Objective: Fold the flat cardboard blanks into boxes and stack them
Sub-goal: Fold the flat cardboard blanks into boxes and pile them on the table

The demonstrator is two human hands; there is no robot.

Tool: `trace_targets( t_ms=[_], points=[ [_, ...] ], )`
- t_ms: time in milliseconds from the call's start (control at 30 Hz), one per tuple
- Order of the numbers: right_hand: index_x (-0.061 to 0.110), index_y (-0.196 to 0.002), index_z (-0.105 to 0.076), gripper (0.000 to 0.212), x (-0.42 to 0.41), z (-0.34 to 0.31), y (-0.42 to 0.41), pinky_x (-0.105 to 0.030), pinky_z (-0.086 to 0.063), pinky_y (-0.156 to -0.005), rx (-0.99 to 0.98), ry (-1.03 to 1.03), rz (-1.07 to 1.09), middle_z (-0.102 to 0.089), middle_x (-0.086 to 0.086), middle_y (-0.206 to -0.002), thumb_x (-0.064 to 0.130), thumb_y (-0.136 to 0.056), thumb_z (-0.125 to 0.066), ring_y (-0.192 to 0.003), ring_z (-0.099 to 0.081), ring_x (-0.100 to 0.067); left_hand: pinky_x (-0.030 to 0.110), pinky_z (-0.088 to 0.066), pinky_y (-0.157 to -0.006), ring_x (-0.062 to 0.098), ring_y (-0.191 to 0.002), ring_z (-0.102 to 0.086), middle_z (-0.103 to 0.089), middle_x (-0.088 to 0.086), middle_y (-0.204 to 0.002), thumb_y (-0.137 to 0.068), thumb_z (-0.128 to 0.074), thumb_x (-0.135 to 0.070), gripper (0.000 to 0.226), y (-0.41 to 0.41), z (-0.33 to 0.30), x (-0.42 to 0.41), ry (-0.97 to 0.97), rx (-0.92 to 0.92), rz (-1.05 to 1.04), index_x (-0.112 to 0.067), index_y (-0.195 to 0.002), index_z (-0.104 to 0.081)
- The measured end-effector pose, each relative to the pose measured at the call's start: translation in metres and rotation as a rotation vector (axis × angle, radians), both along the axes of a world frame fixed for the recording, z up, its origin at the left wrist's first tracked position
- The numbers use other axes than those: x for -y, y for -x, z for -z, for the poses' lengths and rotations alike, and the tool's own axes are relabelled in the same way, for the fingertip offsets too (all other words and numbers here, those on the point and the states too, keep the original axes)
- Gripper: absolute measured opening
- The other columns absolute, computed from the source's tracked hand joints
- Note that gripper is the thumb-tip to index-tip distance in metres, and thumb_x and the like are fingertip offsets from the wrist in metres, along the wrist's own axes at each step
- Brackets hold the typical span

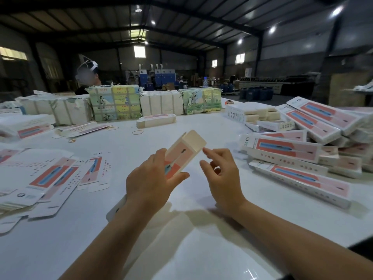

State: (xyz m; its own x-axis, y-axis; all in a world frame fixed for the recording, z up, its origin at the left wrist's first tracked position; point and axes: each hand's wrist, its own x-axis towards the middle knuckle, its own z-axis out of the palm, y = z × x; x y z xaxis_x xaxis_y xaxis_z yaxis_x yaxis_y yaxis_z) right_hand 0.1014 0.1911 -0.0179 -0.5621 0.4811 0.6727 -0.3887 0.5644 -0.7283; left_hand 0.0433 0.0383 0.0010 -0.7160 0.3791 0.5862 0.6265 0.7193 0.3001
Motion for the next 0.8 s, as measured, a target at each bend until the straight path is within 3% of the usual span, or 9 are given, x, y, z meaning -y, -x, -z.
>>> trace_targets(
  t_ms=[167, 300, 367, 433, 533, 600, 700, 800],
  points=[
    [0.008, -0.125, -0.061, 0.035, 0.007, -0.001, -0.002, -0.013, -0.043, -0.065, 0.008, -0.152, -0.002, -0.052, -0.004, -0.097, 0.007, -0.090, -0.062, -0.071, -0.050, -0.015, 0.028, -0.052, -0.073, 0.017, -0.094, -0.062, -0.057, -0.007, -0.123, -0.065, -0.037, -0.076, 0.084, 0.000, 0.002, -0.002, 0.035, 0.021, 0.043, -0.028, -0.134, -0.037],
    [0.006, -0.095, -0.075, 0.013, 0.006, -0.002, -0.005, -0.018, -0.042, -0.062, -0.002, -0.188, -0.016, -0.055, -0.005, -0.087, 0.012, -0.089, -0.065, -0.070, -0.051, -0.014, 0.027, -0.051, -0.074, 0.013, -0.090, -0.061, -0.058, -0.010, -0.117, -0.076, -0.051, -0.072, 0.071, 0.004, 0.006, 0.002, 0.092, -0.022, 0.049, -0.030, -0.132, -0.037],
    [0.006, -0.091, -0.074, 0.011, 0.005, -0.002, -0.005, -0.019, -0.043, -0.063, 0.024, -0.166, -0.014, -0.057, -0.003, -0.083, 0.010, -0.089, -0.064, -0.067, -0.053, -0.011, 0.028, -0.051, -0.076, 0.013, -0.091, -0.060, -0.058, -0.010, -0.116, -0.077, -0.052, -0.071, 0.072, 0.006, 0.009, 0.004, 0.112, -0.061, 0.047, -0.030, -0.133, -0.037],
    [0.014, -0.114, -0.067, 0.024, 0.005, -0.001, -0.003, -0.019, -0.044, -0.064, 0.084, -0.126, -0.054, -0.058, 0.003, -0.082, 0.008, -0.091, -0.060, -0.068, -0.054, -0.008, 0.028, -0.050, -0.076, 0.013, -0.092, -0.060, -0.058, -0.010, -0.117, -0.076, -0.050, -0.072, 0.073, 0.007, 0.010, 0.004, 0.144, -0.100, 0.036, -0.029, -0.134, -0.036],
    [0.032, -0.140, -0.034, 0.051, 0.004, 0.000, -0.003, -0.013, -0.044, -0.070, 0.238, -0.071, -0.152, -0.057, 0.009, -0.086, 0.012, -0.096, -0.052, -0.074, -0.053, -0.005, 0.025, -0.049, -0.079, 0.012, -0.096, -0.059, -0.056, -0.010, -0.120, -0.076, -0.046, -0.075, 0.076, 0.008, 0.014, 0.003, 0.240, -0.154, 0.012, -0.030, -0.135, -0.032],
    [0.025, -0.142, -0.038, 0.050, 0.002, 0.000, -0.002, -0.014, -0.044, -0.075, 0.294, -0.124, -0.137, -0.058, 0.004, -0.092, 0.011, -0.096, -0.051, -0.078, -0.052, -0.006, 0.024, -0.047, -0.079, 0.011, -0.097, -0.059, -0.056, -0.011, -0.121, -0.076, -0.045, -0.077, 0.077, 0.008, 0.016, 0.003, 0.272, -0.171, 0.005, -0.030, -0.136, -0.032],
    [0.016, -0.120, -0.060, 0.032, 0.004, -0.003, -0.004, -0.023, -0.050, -0.074, 0.250, -0.035, -0.140, -0.063, 0.001, -0.089, 0.005, -0.090, -0.055, -0.075, -0.055, -0.009, 0.023, -0.044, -0.076, 0.011, -0.097, -0.058, -0.056, -0.011, -0.119, -0.077, -0.045, -0.076, 0.075, 0.007, 0.018, 0.001, 0.272, -0.165, -0.003, -0.030, -0.135, -0.033],
    [0.028, -0.092, -0.064, 0.028, 0.004, -0.005, -0.005, -0.021, -0.045, -0.063, 0.245, 0.045, -0.190, -0.065, 0.001, -0.081, 0.002, -0.089, -0.054, -0.066, -0.054, -0.006, 0.024, -0.044, -0.076, 0.012, -0.098, -0.058, -0.056, -0.011, -0.119, -0.077, -0.045, -0.076, 0.076, 0.007, 0.018, -0.001, 0.272, -0.162, -0.014, -0.029, -0.135, -0.033]
  ],
)
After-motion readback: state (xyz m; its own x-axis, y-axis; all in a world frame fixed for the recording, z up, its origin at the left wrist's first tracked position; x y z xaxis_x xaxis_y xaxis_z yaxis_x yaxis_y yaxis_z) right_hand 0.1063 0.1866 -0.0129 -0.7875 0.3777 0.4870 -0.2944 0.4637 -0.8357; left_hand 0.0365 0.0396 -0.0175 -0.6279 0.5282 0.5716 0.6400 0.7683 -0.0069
